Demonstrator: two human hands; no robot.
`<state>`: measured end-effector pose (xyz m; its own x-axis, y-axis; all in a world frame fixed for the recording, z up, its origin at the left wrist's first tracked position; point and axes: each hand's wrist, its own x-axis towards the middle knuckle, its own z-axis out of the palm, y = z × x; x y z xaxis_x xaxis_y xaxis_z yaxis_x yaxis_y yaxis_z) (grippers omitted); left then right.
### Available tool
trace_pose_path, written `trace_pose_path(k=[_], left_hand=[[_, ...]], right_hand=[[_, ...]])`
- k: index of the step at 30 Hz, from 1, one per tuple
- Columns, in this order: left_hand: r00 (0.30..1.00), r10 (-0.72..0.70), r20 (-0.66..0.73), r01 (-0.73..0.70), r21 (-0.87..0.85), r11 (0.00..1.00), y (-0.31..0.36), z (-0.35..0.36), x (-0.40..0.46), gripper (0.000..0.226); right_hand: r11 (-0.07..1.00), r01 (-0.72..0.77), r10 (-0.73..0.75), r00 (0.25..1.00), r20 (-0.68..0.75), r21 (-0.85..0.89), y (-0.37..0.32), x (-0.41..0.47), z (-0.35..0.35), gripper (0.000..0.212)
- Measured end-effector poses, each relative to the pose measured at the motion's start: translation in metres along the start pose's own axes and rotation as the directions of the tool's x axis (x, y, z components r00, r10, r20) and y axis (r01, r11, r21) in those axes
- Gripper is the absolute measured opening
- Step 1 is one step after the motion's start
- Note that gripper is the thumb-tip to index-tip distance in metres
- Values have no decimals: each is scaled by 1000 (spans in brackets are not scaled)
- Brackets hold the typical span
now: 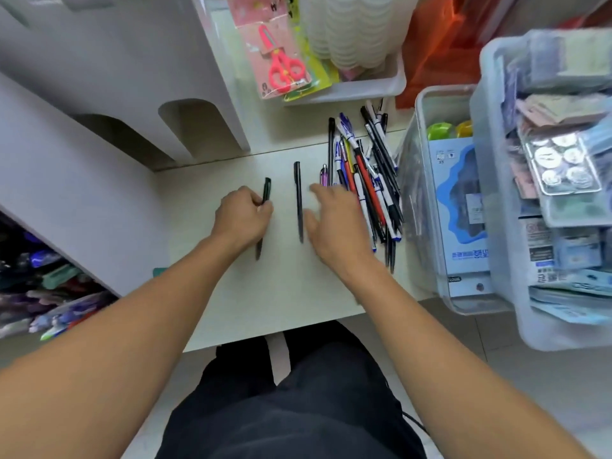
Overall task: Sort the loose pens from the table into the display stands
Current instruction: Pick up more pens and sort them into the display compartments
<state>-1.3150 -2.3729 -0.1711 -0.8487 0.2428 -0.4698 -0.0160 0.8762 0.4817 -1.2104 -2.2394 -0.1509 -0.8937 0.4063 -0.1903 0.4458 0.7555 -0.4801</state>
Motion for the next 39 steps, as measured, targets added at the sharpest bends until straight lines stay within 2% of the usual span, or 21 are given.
trace_pose_path(k=[2,3,5,7,11,14,16,19,22,23,25,26,27,33,39], left_hand=[[999,-6,41,4,49,999,20,9,-2,55],[998,-20,51,16,73,997,30,15,-4,70],[996,-40,74,34,87,996,47,31,-10,85],[997,-29,65,24,80,996,58,44,-13,86],[999,-23,50,20,62,998,70,53,-11,82],[996,-15,86,11,45,999,69,52,-5,73],[996,12,91,-16,39,999,64,48,-2,59],[992,37,117,-36,-5,999,58,40,-8,32],[992,16,123,-6,-82,997,61,40,-14,37],[993,8,120,2,-86,996,64,43,-15,42],[993,-10,120,7,26,1000,73,51,-20,91],[994,-26,102,19,76,997,77,57,-20,103],[997,-39,74,31,98,995,80,61,-21,105],[1000,-24,19,21,132,991,66,56,-16,70],[1000,-26,2,25,282,959,19,24,-15,51]], right_hand=[[977,-210,212,972,-105,23,18,-21,-22,49],[951,-310,307,947,-88,-12,27,-31,-29,50],[888,-451,456,889,39,-84,39,-47,-31,45],[868,-487,497,857,135,-100,42,-55,-22,34],[883,-463,470,874,125,-78,43,-48,-5,32],[881,-470,466,881,76,52,42,-32,-1,19],[896,-424,422,905,42,133,39,-22,-1,15],[905,-345,377,921,-92,250,39,-11,-8,14],[905,-283,355,913,-200,316,42,2,-23,8],[911,-266,338,920,-198,317,42,10,-28,9],[920,-242,307,935,-180,310,41,31,-31,13],[924,-236,297,938,-179,300,40,45,-32,14],[929,-236,293,940,-176,285,38,58,-33,18],[958,-281,283,959,-27,57,27,95,-27,44],[959,-273,269,961,-59,-79,4,106,-17,33]])
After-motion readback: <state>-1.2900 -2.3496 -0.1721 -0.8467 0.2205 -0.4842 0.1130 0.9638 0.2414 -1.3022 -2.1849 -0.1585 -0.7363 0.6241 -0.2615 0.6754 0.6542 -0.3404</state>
